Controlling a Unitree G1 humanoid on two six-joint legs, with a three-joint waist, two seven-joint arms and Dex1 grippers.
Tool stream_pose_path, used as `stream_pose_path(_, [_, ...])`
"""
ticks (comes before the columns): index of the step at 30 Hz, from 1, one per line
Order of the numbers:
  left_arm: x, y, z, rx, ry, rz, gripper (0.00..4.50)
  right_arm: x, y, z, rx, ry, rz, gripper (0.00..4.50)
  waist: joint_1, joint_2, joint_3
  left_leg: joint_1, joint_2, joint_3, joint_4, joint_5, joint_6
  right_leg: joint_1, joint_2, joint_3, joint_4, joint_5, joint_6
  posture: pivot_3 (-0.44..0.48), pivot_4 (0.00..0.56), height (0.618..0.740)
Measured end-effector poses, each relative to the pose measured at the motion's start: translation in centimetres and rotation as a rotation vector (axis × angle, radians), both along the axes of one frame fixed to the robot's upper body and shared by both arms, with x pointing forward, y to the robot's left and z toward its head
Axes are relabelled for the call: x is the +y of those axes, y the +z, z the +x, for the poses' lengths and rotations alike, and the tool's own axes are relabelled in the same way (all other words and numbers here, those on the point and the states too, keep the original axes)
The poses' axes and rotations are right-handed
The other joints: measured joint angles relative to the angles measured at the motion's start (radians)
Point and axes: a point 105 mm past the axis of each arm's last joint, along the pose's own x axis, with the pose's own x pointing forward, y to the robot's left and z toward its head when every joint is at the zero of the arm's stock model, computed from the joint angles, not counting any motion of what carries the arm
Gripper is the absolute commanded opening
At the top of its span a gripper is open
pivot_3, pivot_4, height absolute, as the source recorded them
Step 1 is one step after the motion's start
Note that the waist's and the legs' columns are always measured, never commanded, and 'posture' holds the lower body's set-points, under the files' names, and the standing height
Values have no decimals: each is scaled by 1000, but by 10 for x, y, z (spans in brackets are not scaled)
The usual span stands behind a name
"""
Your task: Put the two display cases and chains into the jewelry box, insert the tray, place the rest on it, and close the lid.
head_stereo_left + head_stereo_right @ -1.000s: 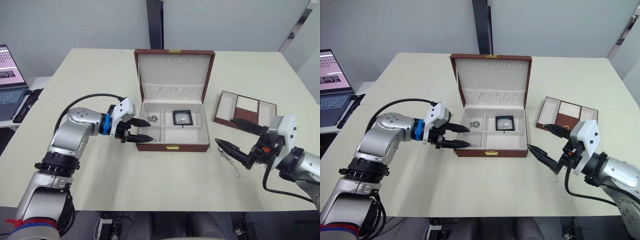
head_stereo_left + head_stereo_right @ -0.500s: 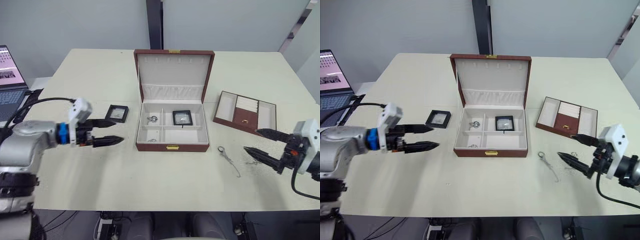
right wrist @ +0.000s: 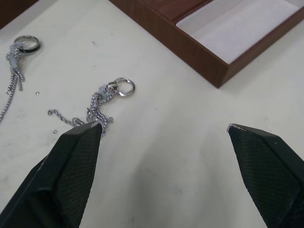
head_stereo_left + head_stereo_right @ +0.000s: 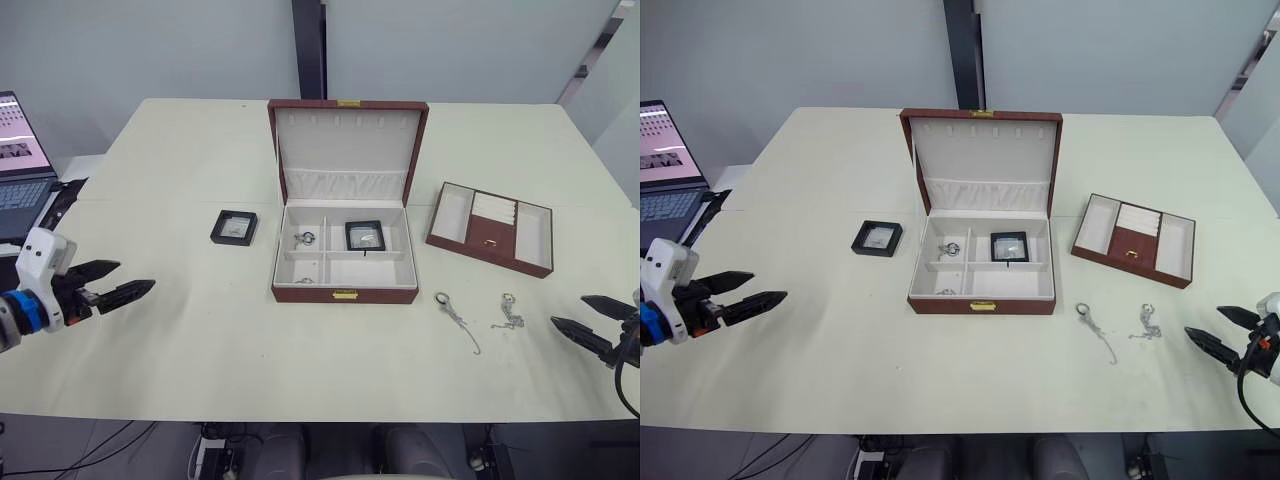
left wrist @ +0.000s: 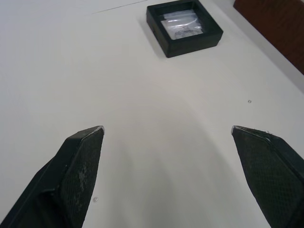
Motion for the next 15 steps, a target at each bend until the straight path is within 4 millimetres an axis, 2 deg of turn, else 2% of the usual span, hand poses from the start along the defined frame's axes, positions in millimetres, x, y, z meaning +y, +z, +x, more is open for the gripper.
stream_pose_path(6, [5, -5, 2, -21, 52, 21, 4457, -4, 5, 11, -51, -13, -7, 4500, 0, 0, 0, 0, 0, 0, 0, 0, 0, 0, 0, 0, 0, 0, 0, 0, 150, 740])
stream_pose_path(12, [11, -18, -10, 25, 86, 30, 4457, -2, 2, 10, -50, -13, 6, 4500, 0, 0, 0, 0, 0, 0, 0, 0, 0, 0, 0, 0, 0, 0, 0, 0, 150, 740])
stream_pose_path(15, [14, -19, -13, 25, 101, 37, 4457, -2, 2, 10, -49, -12, 7, 4500, 0, 0, 0, 0, 0, 0, 0, 0, 0, 0, 0, 0, 0, 0, 0, 0, 150, 740])
